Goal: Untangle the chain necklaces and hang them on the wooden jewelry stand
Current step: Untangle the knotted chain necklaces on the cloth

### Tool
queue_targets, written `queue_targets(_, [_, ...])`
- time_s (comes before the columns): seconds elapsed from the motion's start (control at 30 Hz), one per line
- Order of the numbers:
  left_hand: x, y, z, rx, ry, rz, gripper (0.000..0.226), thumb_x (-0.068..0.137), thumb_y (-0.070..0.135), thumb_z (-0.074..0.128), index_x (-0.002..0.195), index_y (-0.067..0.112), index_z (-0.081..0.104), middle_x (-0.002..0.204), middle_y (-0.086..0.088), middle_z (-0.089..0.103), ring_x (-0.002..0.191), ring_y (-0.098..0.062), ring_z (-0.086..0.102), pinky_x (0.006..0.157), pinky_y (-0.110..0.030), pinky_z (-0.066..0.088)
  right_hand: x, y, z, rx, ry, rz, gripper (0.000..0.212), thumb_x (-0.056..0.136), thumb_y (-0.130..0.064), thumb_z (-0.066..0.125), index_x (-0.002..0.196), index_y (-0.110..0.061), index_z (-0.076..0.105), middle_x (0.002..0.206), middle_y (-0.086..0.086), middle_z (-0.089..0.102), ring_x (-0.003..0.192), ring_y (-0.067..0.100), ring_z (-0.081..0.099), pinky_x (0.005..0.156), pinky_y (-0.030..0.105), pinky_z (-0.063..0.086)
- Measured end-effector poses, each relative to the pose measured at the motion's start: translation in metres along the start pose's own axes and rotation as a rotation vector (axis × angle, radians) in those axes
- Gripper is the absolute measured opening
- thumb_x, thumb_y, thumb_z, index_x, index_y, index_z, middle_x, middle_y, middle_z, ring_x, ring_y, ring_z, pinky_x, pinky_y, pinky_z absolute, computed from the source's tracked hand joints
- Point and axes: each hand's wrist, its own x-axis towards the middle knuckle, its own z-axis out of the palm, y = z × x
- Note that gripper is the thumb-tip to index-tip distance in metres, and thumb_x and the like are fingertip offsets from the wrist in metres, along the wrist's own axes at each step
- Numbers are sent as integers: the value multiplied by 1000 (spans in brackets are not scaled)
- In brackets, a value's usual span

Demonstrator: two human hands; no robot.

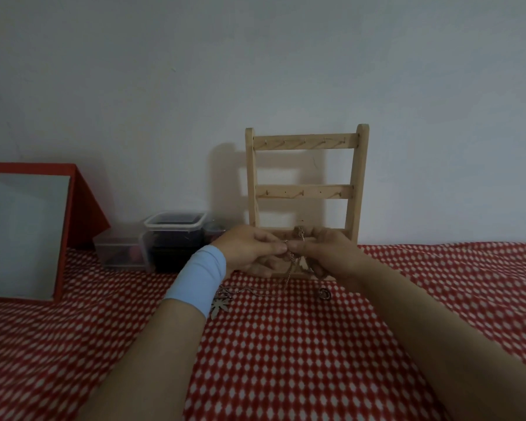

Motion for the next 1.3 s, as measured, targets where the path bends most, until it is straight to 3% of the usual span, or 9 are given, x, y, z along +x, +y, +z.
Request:
queue_targets(0.2, [3,-3,-6,86,65,66,12,90,22,69,100,16,72,82,-4,71,78,-15,69,73,-39,62,3,-1,3,-215,-18,78,34,92,-46,68,118,-25,61,87,4,78,69,22,73,57,32,56])
queue_targets(0.4, [3,-2,-3,157,44,149,14,97,26,59,96,18,69,77,-5,67,75,-16,66,75,-41,61,4,-12,-2,-534,49,44,40,89,-62,63,111,-32,76,96,-14,67,95,11,65,69,30,61])
queue_targets(0.5, [3,0,0,183,54,196,18,98,29,56,91,17,69,70,-1,66,68,-11,64,74,-41,61,4,-14,-5,-384,84,-72,25,90,-44,72,107,-27,79,99,-12,73,94,7,67,69,25,59])
queue_targets(0.6, [3,0,1,185,72,202,22,96,36,57,91,19,69,75,-5,68,71,-16,66,76,-40,61,2,-12,-6,-208,71,-99,13,89,-26,76,94,-15,81,88,-7,78,73,3,66,66,22,55])
queue_targets(0.8, [3,0,2,43,10,202,14,96,23,59,104,17,68,94,-2,72,86,-15,67,78,-32,59,2,-10,-3,-39,-92,-63,19,100,-26,60,94,-11,69,88,3,67,71,13,60,68,28,49])
queue_targets(0.97, [4,-5,2,17,-88,130,18,94,16,61,110,15,69,107,-11,73,101,-26,68,91,-35,55,5,-7,6,-41,-30,-9,33,103,-22,45,107,4,66,91,10,66,81,21,63,73,30,54])
queue_targets(1.1, [5,-4,2,-37,-30,65,19,83,17,62,95,4,69,93,-14,68,94,-30,64,92,-41,50,4,-8,2,114,10,-90,29,98,-18,61,73,-3,62,68,8,56,71,23,59,82,40,58])
queue_targets(1.2, [4,-2,5,-167,-19,96,14,94,6,48,91,4,61,78,-9,63,78,-22,61,77,-32,52,3,-7,-4,274,-13,-36,43,98,-19,63,58,-17,47,56,1,37,50,17,41,55,34,47])
queue_targets(1.3, [2,3,8,-320,18,164,22,96,-3,36,83,6,51,65,-10,50,60,-22,52,61,-30,50,-3,-8,-9,163,-140,87,45,103,-40,51,67,-16,60,58,0,43,44,12,28,42,25,27])
